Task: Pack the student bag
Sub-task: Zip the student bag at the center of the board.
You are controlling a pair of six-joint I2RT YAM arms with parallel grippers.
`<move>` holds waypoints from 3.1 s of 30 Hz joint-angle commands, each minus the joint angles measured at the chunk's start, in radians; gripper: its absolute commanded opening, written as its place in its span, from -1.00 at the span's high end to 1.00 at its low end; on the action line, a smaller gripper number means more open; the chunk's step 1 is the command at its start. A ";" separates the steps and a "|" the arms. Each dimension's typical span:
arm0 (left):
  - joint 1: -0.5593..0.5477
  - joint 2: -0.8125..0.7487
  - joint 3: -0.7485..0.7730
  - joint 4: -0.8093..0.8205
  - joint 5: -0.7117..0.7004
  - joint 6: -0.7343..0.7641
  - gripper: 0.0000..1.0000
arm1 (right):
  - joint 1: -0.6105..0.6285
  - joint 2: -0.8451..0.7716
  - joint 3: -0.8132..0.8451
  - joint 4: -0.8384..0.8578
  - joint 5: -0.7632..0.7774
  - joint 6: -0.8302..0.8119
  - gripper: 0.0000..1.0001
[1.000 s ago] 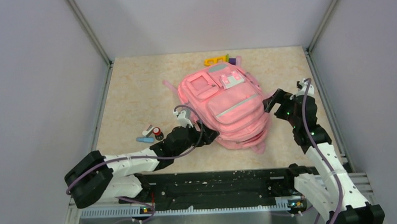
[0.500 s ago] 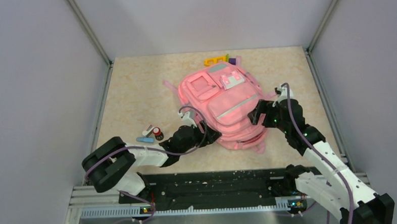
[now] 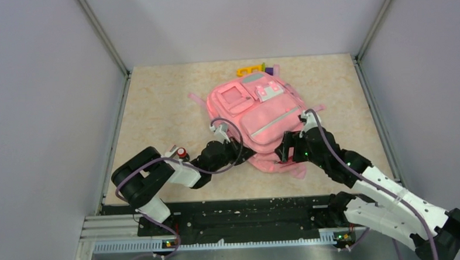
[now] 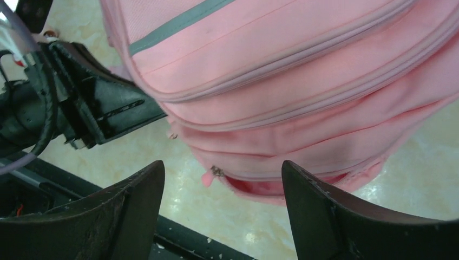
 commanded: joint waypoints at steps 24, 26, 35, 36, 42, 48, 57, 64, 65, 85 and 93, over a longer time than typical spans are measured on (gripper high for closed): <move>0.015 -0.126 -0.011 -0.035 -0.099 0.087 1.00 | 0.513 0.311 -0.050 0.085 0.514 0.539 0.00; 0.014 -0.126 -0.014 -0.036 -0.097 0.087 1.00 | 0.512 0.319 -0.060 0.131 0.533 0.522 0.01; 0.015 -0.140 -0.022 -0.039 -0.099 0.103 1.00 | 0.513 0.451 -0.030 0.162 0.629 0.526 0.10; 0.015 -0.141 -0.021 -0.042 -0.099 0.107 1.00 | 0.513 0.461 -0.028 0.173 0.640 0.522 0.12; 0.014 -0.158 -0.034 -0.036 -0.104 0.122 1.00 | 0.512 0.543 0.012 0.092 0.776 0.561 0.32; 0.015 -0.188 -0.044 -0.063 -0.126 0.142 1.00 | 0.514 0.564 0.032 -0.007 0.885 0.606 0.94; 0.102 -0.305 -0.050 -0.236 -0.216 0.246 1.00 | 0.499 0.475 0.076 -0.061 0.831 0.453 1.00; 0.212 -0.425 -0.018 -0.450 -0.300 0.369 1.00 | 0.379 0.322 0.022 0.046 0.490 0.299 1.00; 0.232 -0.434 -0.011 -0.470 -0.297 0.382 1.00 | 0.358 0.312 0.012 0.071 0.421 0.282 1.00; 0.435 -0.493 0.170 -0.726 -0.257 0.700 0.74 | 0.047 0.377 -0.109 0.376 0.002 0.116 1.00; 0.193 -0.734 0.088 -0.696 -0.388 0.968 -0.64 | 0.046 0.306 -0.038 0.277 -0.054 0.034 1.00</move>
